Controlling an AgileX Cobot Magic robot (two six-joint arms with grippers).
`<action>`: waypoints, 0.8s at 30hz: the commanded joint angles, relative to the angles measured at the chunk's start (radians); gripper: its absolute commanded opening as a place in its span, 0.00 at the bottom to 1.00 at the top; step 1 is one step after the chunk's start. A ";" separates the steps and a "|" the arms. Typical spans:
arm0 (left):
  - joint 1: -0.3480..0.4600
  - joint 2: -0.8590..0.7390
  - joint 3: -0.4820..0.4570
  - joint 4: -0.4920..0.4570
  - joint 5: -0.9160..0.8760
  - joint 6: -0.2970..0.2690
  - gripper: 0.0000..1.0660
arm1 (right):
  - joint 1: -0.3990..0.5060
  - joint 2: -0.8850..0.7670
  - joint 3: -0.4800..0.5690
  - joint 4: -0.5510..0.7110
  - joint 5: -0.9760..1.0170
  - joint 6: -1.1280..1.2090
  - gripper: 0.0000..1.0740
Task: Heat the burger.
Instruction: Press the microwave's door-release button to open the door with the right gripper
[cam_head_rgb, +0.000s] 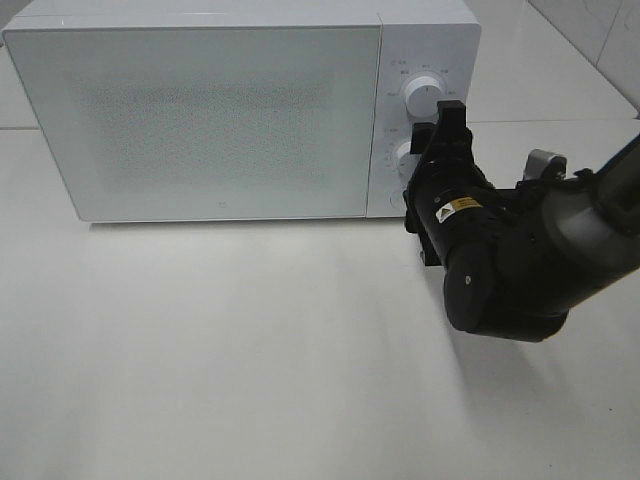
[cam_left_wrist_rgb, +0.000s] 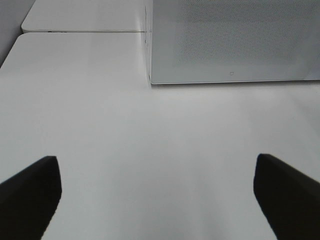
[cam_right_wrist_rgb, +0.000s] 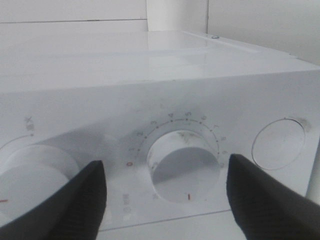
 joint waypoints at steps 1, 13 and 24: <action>0.006 -0.021 0.003 -0.008 -0.007 0.000 0.94 | -0.005 -0.064 0.072 -0.078 -0.050 -0.048 0.60; 0.006 -0.021 0.003 -0.008 -0.007 0.000 0.94 | -0.005 -0.246 0.260 -0.174 0.197 -0.285 0.60; 0.006 -0.021 0.003 -0.008 -0.007 0.000 0.94 | -0.008 -0.517 0.271 -0.174 0.733 -1.117 0.60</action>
